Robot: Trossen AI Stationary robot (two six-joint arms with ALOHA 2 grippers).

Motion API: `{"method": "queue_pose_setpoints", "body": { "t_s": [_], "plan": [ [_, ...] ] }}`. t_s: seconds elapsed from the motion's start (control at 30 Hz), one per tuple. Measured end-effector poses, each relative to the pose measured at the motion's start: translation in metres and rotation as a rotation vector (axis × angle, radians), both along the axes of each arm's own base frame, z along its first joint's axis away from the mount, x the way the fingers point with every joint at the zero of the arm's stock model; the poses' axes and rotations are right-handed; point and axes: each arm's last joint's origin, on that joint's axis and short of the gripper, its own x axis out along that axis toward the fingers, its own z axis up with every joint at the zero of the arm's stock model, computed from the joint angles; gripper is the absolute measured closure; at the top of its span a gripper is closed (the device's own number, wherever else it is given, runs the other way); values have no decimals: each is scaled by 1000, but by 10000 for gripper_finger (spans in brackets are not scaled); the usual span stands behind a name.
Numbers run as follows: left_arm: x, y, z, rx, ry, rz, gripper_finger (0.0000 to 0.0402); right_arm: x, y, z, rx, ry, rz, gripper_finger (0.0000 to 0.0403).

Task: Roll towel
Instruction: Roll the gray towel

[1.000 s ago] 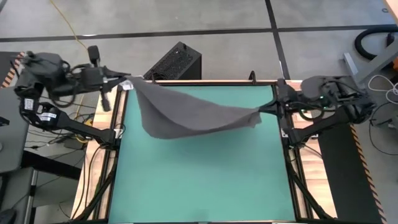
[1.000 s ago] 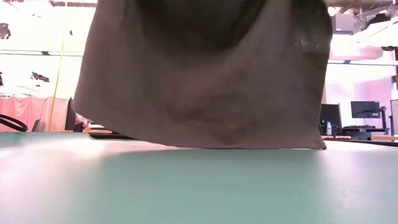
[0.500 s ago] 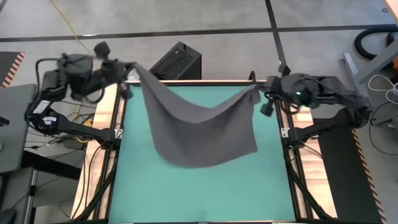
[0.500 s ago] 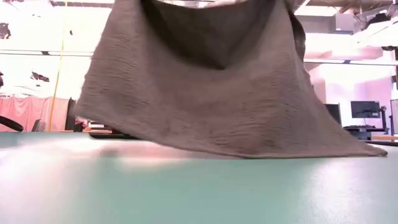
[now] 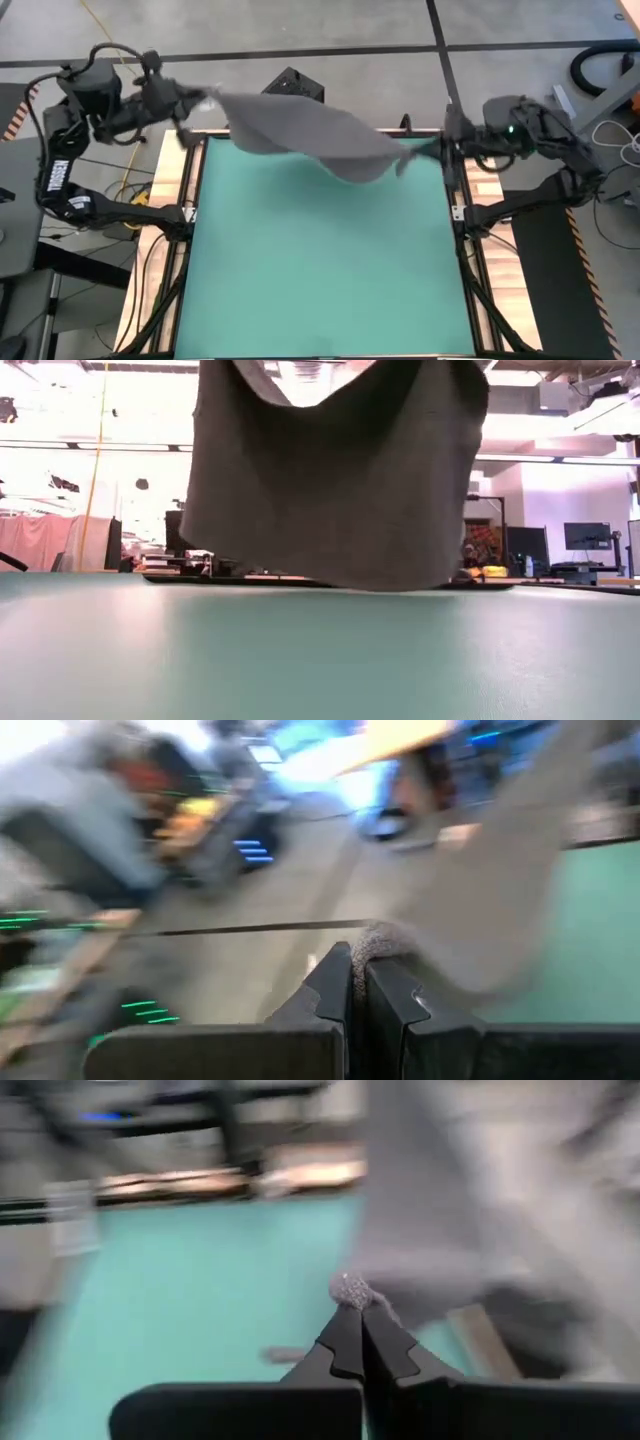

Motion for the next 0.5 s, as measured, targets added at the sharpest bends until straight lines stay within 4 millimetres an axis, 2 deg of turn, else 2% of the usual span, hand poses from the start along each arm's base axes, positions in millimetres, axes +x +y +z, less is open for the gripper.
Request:
{"method": "queue_pose_setpoints", "body": {
  "t_s": [0.1, 0.23, 0.37, 0.5],
  "plan": [
    [-3, -13, -15, -237, 61, -242, 401, 14, 22, -21, 208, 121, 147, 394],
    [-5, -27, -41, -574, 230, -449, 401, 40, 64, -56, 349, 271, 273, 394],
    [-5, -37, -70, -852, 368, -437, 401, 67, 118, -99, 421, 366, 371, 394],
    [-3, -45, -115, -1036, 489, -366, 401, 82, 169, -134, 468, 434, 448, 394]
  ]
}}
